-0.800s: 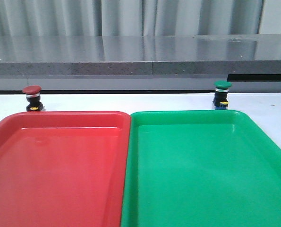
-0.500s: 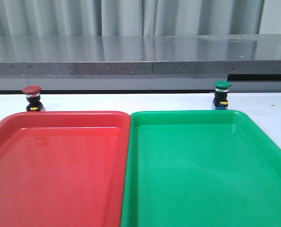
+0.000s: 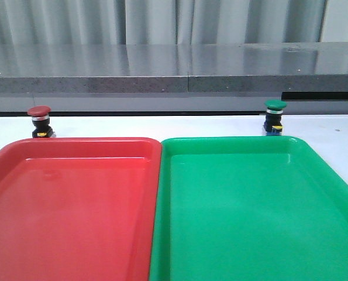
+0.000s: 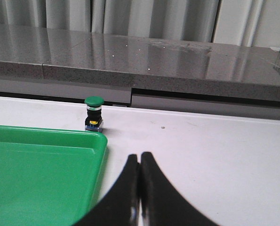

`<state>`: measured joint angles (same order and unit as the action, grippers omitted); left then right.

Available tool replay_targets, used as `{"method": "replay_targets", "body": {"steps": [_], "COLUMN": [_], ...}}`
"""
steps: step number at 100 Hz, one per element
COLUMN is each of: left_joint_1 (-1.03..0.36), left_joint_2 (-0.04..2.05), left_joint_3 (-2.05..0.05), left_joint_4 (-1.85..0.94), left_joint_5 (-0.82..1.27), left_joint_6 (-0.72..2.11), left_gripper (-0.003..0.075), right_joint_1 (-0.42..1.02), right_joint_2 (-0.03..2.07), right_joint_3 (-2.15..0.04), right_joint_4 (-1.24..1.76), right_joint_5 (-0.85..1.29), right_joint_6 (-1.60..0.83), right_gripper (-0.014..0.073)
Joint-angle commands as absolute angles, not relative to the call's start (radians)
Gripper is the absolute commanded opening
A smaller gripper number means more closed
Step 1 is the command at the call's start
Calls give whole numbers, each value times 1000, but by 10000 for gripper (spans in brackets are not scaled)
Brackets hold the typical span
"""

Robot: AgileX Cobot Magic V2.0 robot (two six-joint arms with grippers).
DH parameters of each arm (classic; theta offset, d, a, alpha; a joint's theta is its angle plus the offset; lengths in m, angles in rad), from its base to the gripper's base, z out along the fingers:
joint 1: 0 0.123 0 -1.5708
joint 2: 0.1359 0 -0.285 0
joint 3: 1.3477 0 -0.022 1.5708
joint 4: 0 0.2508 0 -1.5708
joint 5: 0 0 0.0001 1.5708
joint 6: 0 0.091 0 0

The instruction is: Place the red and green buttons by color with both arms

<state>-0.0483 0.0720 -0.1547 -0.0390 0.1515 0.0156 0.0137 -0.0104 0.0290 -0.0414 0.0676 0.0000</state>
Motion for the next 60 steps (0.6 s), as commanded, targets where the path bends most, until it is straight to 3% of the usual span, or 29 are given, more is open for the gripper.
{"method": "replay_targets", "body": {"steps": [1, 35, 60], "left_joint_1": [-57, -57, -57], "left_joint_2": [172, 552, 706], "left_joint_3": [-294, -707, -803], "left_joint_4": [-54, -60, -60], "left_joint_5": [145, 550, 610], "left_joint_6": [9, 9, 9], "left_gripper": [-19, -19, -19], "right_joint_1": [8, 8, 8], "right_joint_2": [-27, -27, -27], "right_joint_3": [13, 13, 13], "right_joint_4": [-42, -42, -42], "right_joint_5": [-20, -20, -20], "right_joint_6": [-14, -14, -14], "right_gripper": [-67, -67, -67]}}
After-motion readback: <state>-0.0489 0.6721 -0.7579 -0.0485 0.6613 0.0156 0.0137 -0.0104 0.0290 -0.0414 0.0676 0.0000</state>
